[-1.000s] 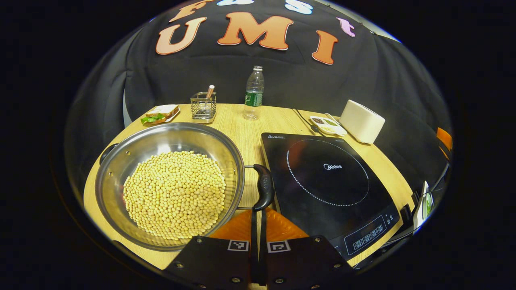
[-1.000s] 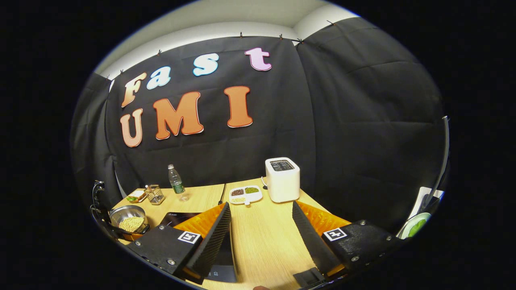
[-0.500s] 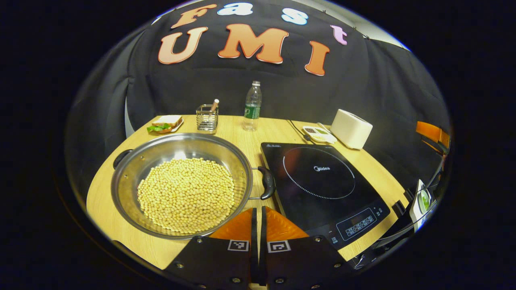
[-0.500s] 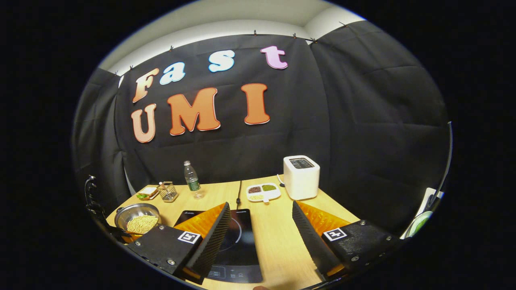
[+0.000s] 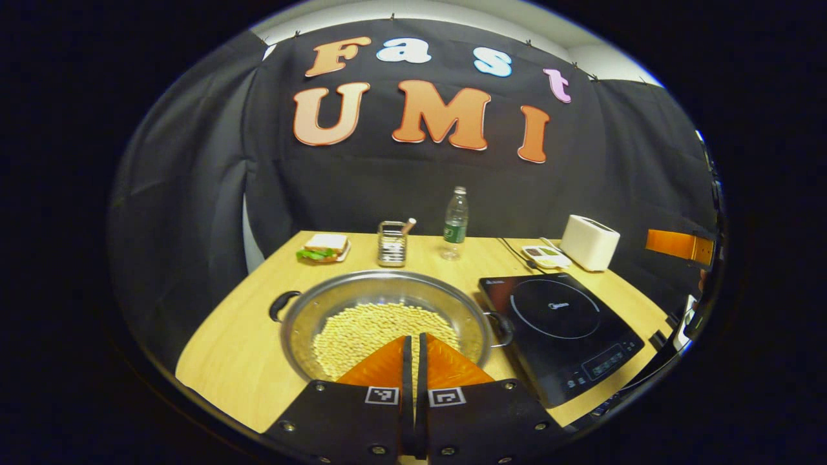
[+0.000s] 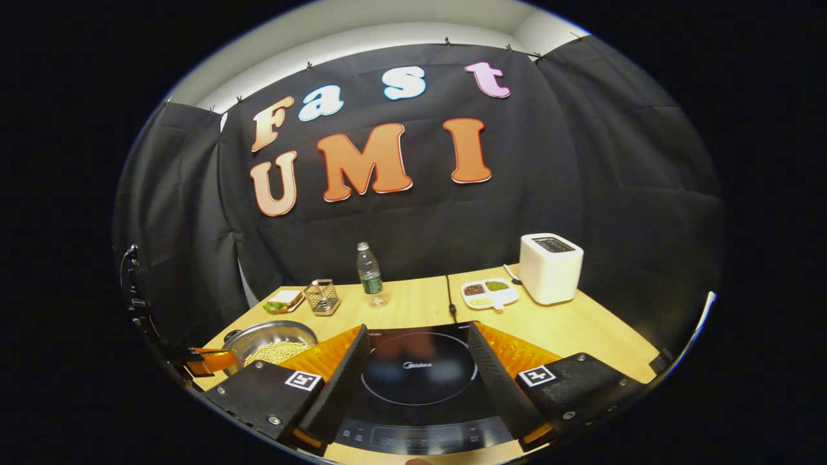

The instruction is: First push the handle of the pot to place it horizontally, then grasp the pot with both hands and set it on the induction cooktop.

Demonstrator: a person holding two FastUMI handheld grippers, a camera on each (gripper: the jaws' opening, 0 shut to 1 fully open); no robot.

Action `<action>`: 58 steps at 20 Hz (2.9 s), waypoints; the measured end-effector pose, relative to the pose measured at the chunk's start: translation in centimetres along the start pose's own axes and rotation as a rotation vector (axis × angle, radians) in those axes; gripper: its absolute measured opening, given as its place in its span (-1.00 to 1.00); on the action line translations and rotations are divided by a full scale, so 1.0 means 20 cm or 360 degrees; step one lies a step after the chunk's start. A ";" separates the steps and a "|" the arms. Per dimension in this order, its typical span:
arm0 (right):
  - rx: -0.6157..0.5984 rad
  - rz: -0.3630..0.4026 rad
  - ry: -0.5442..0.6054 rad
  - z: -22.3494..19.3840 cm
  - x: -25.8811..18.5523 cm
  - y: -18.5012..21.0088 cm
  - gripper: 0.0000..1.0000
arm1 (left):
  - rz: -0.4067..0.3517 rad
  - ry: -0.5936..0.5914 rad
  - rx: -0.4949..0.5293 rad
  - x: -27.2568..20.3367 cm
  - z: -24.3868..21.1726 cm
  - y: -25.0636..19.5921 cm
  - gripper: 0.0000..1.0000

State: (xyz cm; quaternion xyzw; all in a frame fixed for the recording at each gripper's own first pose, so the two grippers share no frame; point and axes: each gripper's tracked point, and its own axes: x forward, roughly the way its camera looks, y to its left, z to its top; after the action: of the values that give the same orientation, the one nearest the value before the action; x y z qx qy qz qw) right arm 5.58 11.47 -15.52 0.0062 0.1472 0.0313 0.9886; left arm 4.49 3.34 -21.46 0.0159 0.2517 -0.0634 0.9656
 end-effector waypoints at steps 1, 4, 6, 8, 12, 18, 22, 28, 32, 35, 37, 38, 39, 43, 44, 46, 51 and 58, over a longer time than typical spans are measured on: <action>-0.0006 0.0015 0.0024 -0.04 0.02 0.06 0.90 | 0.0024 -0.0012 -0.0009 0.00 0.02 0.07 -0.96; 0.0004 0.0063 0.0111 -0.15 0.09 0.25 0.91 | 0.0054 -0.0057 -0.0027 0.01 0.05 0.24 -0.96; 0.0022 0.0091 0.0174 -0.23 0.14 0.37 0.91 | 0.0042 -0.0078 -0.0028 0.03 0.05 0.33 -0.91; 0.0020 0.0101 0.0230 -0.29 0.19 0.45 0.91 | -0.0004 -0.0082 -0.0118 0.05 0.04 0.37 -0.80; -0.0018 0.0071 0.0306 -0.40 0.29 0.57 0.91 | -0.0044 -0.0062 -0.0175 0.14 -0.01 0.50 0.18; -0.0076 0.0010 0.0466 -0.59 0.43 0.70 0.92 | 0.0007 -0.0026 -0.0046 0.32 -0.03 0.69 0.82; -0.0129 0.0002 0.0564 -0.69 0.50 0.77 0.91 | -0.0006 0.0082 -0.0023 0.47 -0.11 0.75 0.82; -0.0139 -0.0024 0.0676 -0.80 0.55 0.80 0.92 | -0.0125 0.0177 -0.0115 0.59 -0.19 0.73 0.83; -0.0123 -0.0041 0.0702 -0.84 0.57 0.79 0.84 | -0.0121 0.0248 -0.0067 0.61 -0.24 0.74 0.82; -0.0131 -0.0099 0.0710 -0.86 0.57 0.76 0.56 | -0.0074 0.0301 -0.0078 0.62 -0.27 0.80 0.19; -0.0112 -0.0124 0.0692 -0.84 0.56 0.77 0.29 | -0.0062 0.0319 -0.0089 0.60 -0.28 0.78 0.15; -0.0106 -0.0129 0.0682 -0.83 0.57 0.77 0.21 | -0.0044 0.0315 -0.0101 0.61 -0.28 0.78 0.10; -0.0077 -0.0134 0.0696 -0.84 0.58 0.76 0.17 | -0.0024 0.0289 -0.0107 0.61 -0.26 0.79 0.07; -0.0059 -0.0120 0.0727 -0.83 0.54 0.76 0.05 | 0.0053 0.0328 -0.0113 0.57 -0.27 0.75 -0.02; -0.0046 -0.0114 0.0715 -0.80 0.52 0.76 0.05 | 0.0067 0.0307 -0.0113 0.56 -0.25 0.75 0.02; -0.0012 -0.0092 0.0681 -0.75 0.50 0.76 0.05 | 0.0099 0.0231 -0.0079 0.50 -0.17 0.77 0.00; 0.0009 -0.0048 0.0624 -0.61 0.42 0.70 0.04 | 0.0129 0.0146 0.0006 0.36 -0.07 0.75 0.00; 0.0024 -0.0053 0.0558 -0.46 0.32 0.51 0.04 | 0.0116 0.0079 0.0012 0.33 -0.07 0.77 0.00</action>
State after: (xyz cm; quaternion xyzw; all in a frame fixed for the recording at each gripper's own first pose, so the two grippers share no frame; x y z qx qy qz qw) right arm 8.44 22.12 -26.04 0.0057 0.3177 0.0145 0.9481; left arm 11.52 18.00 -25.87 0.0305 0.2745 -0.0287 0.9607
